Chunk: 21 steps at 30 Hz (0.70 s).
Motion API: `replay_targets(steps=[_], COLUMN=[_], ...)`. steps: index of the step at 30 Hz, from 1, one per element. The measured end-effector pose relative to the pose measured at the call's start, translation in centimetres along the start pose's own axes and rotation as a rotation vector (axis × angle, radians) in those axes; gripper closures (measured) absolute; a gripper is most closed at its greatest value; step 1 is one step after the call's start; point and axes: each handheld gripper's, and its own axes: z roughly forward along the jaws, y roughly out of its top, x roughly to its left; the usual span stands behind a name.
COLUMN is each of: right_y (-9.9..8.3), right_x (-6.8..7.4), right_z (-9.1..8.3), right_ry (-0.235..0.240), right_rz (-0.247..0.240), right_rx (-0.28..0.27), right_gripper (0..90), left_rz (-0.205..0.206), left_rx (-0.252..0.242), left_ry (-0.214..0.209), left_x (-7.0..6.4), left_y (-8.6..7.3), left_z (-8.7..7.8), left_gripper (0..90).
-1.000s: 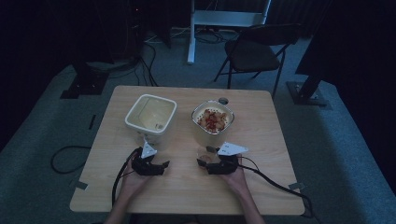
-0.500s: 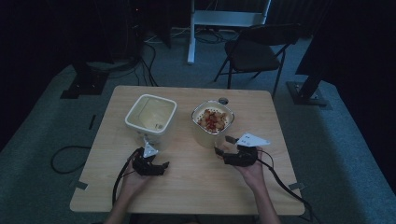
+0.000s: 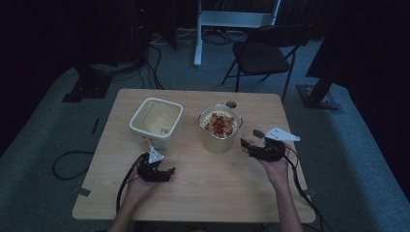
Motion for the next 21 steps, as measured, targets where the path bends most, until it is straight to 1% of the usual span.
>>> replay_targets(steps=[6,10,13,18,21], right_y=[0.6,1.1,2.0,2.7,3.5], right_x=[-0.6,-0.8,-1.3,-1.9,-2.4], right_z=[-0.1,0.0,0.0,0.0,0.1], right_ry=[-0.018,-0.027,-0.041,-0.061,-0.08], right_rz=[0.018,0.006,-0.009,-0.005,-0.005], right_rx=[-0.006,-0.002,-0.001,-0.004,-0.008], right_gripper=[30.9,30.9,30.8,30.8,30.9], left_rz=[0.002,0.005,0.006,0.007,0.01], left_rx=[0.001,0.001,0.001,0.002,0.004], left_ry=[0.002,0.004,0.005,0.006,0.006], left_x=[0.0,-0.1,-0.1,-0.1,-0.1], left_y=[0.0,0.0,0.0,0.0,0.0], left_z=[0.0,0.0,0.0,0.0,0.0], left_gripper=[22.9,22.9,23.0,23.0,23.0])
